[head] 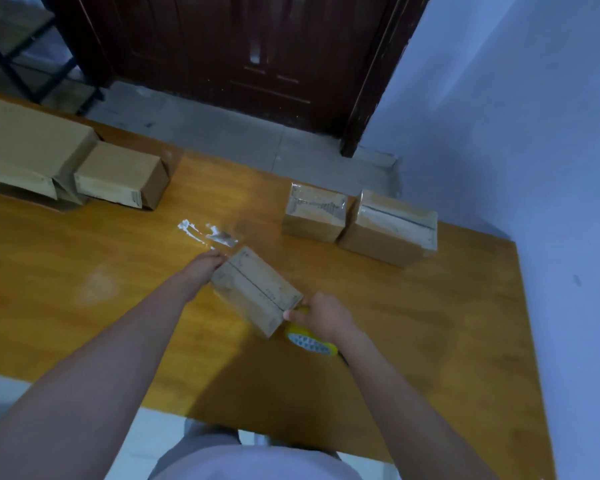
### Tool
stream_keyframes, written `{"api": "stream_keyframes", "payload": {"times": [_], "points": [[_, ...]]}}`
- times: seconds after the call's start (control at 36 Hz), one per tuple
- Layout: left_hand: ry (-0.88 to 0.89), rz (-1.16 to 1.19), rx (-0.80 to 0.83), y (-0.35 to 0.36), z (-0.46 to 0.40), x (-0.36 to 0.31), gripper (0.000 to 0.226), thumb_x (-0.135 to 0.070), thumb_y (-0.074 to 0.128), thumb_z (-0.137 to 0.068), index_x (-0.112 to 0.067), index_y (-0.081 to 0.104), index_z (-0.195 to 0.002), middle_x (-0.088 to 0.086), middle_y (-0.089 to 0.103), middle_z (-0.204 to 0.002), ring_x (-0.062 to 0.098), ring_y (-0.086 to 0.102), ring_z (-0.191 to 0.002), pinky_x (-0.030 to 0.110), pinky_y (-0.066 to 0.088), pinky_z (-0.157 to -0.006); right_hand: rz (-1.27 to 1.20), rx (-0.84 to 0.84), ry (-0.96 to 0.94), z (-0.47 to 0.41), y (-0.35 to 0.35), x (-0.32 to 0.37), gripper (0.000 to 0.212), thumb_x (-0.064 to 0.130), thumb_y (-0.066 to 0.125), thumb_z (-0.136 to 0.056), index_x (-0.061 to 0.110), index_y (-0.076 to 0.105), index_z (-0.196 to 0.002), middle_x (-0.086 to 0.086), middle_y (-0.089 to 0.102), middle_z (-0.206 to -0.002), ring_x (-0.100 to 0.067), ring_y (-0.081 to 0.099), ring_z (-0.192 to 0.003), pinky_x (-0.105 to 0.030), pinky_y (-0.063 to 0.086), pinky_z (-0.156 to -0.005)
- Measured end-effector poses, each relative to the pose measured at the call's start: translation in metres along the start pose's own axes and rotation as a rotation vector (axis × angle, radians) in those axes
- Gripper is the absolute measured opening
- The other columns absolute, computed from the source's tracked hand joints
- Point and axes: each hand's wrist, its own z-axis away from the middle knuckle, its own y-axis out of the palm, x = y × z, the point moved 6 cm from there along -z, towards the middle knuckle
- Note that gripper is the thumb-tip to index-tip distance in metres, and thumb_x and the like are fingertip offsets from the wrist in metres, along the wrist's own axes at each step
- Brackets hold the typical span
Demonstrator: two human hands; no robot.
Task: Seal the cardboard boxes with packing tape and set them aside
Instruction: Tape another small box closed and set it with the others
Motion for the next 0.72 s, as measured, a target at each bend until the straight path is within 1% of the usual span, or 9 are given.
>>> {"api": "stream_keyframes", "payload": {"times": [0.08,0.17,0.22,0.36,0.44,0.56,0.61,0.67,0.72], "points": [[0.114,-0.097,-0.266,-0.019,-0.003,-0.03,0.022,-0.007,0.054,-0.093,-0.015,0.052,-0.073,0.006,0.052,-0.073,0.022,0.049,-0.072,0.031,0.038,-0.061,-0.12,-0.101,-0.015,0.003,0.014,0.009,0.043,0.051,0.052,-0.091,0.017,0.065,-0.114,-0.006,0.069,-0.093,-0.022,0.063,-0.082,-0.029,0.041,-0.057],[0.348,-0.207,-0.737,-0.046,0.02,-0.06,0.012,-0.015,0.051,-0.096,-0.006,0.052,-0.088,0.012,0.054,-0.084,0.027,0.048,-0.079,0.033,0.033,-0.066,-0.344,-0.223,0.038,0.007,0.024,0.019,0.054,0.052,0.047,-0.093,0.004,0.067,-0.105,-0.018,0.069,-0.096,-0.032,0.065,-0.089,-0.04,0.049,-0.066],[0.573,-0.36,-0.842,-0.045,0.038,-0.074,0.018,-0.016,0.047,-0.097,-0.001,0.057,-0.097,0.017,0.056,-0.095,0.032,0.05,-0.089,0.035,0.034,-0.072,-0.503,-0.239,0.064,0.008,0.029,0.025,0.057,0.049,0.047,-0.094,-0.004,0.066,-0.099,-0.022,0.068,-0.092,-0.036,0.065,-0.089,-0.045,0.051,-0.076],[0.899,-0.788,-0.543,0.026,0.071,-0.054,0.036,-0.028,0.042,-0.087,-0.008,0.068,-0.101,0.014,0.065,-0.106,0.034,0.061,-0.094,0.037,0.045,-0.078,-0.895,-0.054,0.027,0.011,0.041,0.028,0.019,0.01,0.051,-0.093,0.002,0.059,-0.109,-0.001,0.059,-0.078,-0.012,0.057,-0.067,-0.021,0.044,-0.056],[0.878,-0.956,-0.334,0.06,0.072,-0.022,0.05,-0.037,0.032,-0.093,-0.013,0.062,-0.125,0.009,0.057,-0.133,0.03,0.049,-0.125,0.038,0.041,-0.101,-0.918,-0.015,-0.03,0.009,0.048,0.016,0.018,0.004,0.054,-0.091,0.006,0.06,-0.108,-0.002,0.062,-0.086,-0.011,0.059,-0.071,-0.02,0.047,-0.061],[0.742,-1.003,-0.29,0.063,0.066,-0.011,0.063,-0.046,0.013,-0.094,-0.021,0.041,-0.144,0.004,0.034,-0.153,0.023,0.022,-0.144,0.038,0.018,-0.115,-0.935,0.029,-0.042,0.013,0.053,0.007,0.01,0.018,0.058,-0.093,0.014,0.065,-0.087,-0.002,0.064,-0.078,-0.011,0.061,-0.067,-0.024,0.049,-0.063],[0.735,-1.018,-0.294,0.062,0.066,-0.01,0.065,-0.05,0.012,-0.093,-0.024,0.039,-0.145,0.002,0.033,-0.154,0.022,0.021,-0.145,0.037,0.017,-0.115,-0.886,0.009,-0.029,0.012,0.057,0.007,0.028,0.033,0.061,-0.09,0.007,0.064,-0.081,-0.006,0.06,-0.074,-0.016,0.057,-0.066,-0.028,0.045,-0.063],[0.719,-1.022,-0.282,0.061,0.067,-0.01,0.067,-0.054,0.009,-0.091,-0.028,0.036,-0.146,-0.001,0.029,-0.155,0.019,0.017,-0.146,0.037,0.016,-0.115,-0.754,-0.041,-0.009,0.008,0.062,0.004,0.062,0.055,0.061,-0.078,-0.007,0.06,-0.082,-0.012,0.054,-0.072,-0.021,0.053,-0.067,-0.031,0.04,-0.064],[0.703,-1.011,-0.266,0.061,0.065,-0.01,0.07,-0.058,0.005,-0.088,-0.031,0.032,-0.147,-0.005,0.024,-0.157,0.015,0.012,-0.147,0.034,0.011,-0.116,-0.605,-0.056,0.044,0.006,0.07,-0.004,0.065,0.061,0.057,-0.08,-0.004,0.061,-0.084,-0.015,0.058,-0.077,-0.024,0.057,-0.073,-0.032,0.042,-0.063]]}}
